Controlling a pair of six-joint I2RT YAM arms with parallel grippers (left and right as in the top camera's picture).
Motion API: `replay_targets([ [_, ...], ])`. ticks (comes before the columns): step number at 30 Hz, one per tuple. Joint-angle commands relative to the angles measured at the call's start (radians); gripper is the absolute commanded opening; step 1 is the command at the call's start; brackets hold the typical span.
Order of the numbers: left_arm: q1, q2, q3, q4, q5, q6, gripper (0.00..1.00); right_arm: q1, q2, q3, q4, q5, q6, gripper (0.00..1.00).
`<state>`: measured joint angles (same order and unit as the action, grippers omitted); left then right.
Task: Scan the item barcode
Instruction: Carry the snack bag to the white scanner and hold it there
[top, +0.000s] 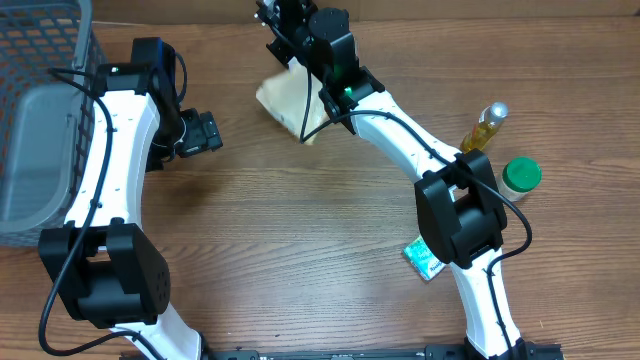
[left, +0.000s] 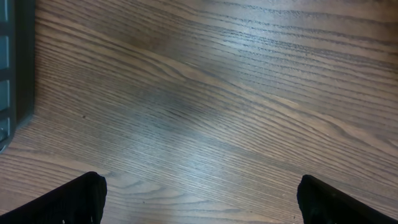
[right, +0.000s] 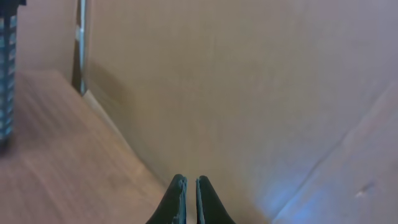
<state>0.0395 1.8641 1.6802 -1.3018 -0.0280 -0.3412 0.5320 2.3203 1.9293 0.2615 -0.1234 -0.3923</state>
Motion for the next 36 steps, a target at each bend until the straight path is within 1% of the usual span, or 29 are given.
replay_targets([
  [1,-0.001,0.006,0.018,0.002,-0.008,0.005,1.00,0.005,-0.009,0.016,-0.057,-0.009,0.040,0.04],
  [4,-0.001,0.006,0.018,0.002,-0.008,0.005,1.00,0.005,-0.015,0.016,-0.093,0.040,0.136,0.04],
  [6,-0.001,0.006,0.018,0.002,-0.008,0.005,1.00,0.005,-0.025,0.016,-0.158,0.098,0.216,0.04],
  [9,-0.001,0.006,0.018,0.002,-0.008,0.005,1.00,0.005,-0.030,0.016,-0.322,0.138,0.285,0.04],
  [10,-0.001,0.006,0.018,0.002,-0.008,0.005,0.99,0.005,-0.029,0.016,-0.438,0.138,0.319,0.04],
  [14,-0.001,0.006,0.018,0.002,-0.008,0.005,1.00,0.005,-0.029,0.016,-0.691,0.138,0.407,0.05],
  [16,-0.001,0.006,0.018,0.002,-0.008,0.005,0.99,0.003,-0.023,0.013,-0.774,0.138,0.448,0.05],
  [18,-0.001,0.006,0.018,0.002,-0.008,0.005,1.00,0.003,-0.016,0.008,-0.825,0.138,0.449,0.09],
  [21,-0.001,0.006,0.018,0.002,-0.008,0.005,1.00,-0.001,-0.012,-0.030,-0.833,0.138,0.449,0.10],
  [24,-0.001,0.006,0.018,0.002,-0.008,0.005,1.00,-0.011,-0.012,-0.072,-0.783,0.138,0.449,0.10],
  [28,-0.001,0.006,0.018,0.002,-0.008,0.005,1.00,-0.012,-0.012,-0.073,-0.667,0.137,0.449,0.20],
  [29,-0.001,0.006,0.018,0.002,-0.008,0.005,0.99,-0.012,-0.012,-0.073,-0.631,0.137,0.449,0.21],
  [33,-0.001,0.006,0.018,0.002,-0.008,0.005,1.00,-0.014,-0.010,-0.073,-0.559,0.142,0.449,0.22],
  [36,-0.001,0.006,0.018,0.002,-0.008,0.005,1.00,-0.015,-0.001,-0.073,-0.544,0.142,0.449,0.22],
])
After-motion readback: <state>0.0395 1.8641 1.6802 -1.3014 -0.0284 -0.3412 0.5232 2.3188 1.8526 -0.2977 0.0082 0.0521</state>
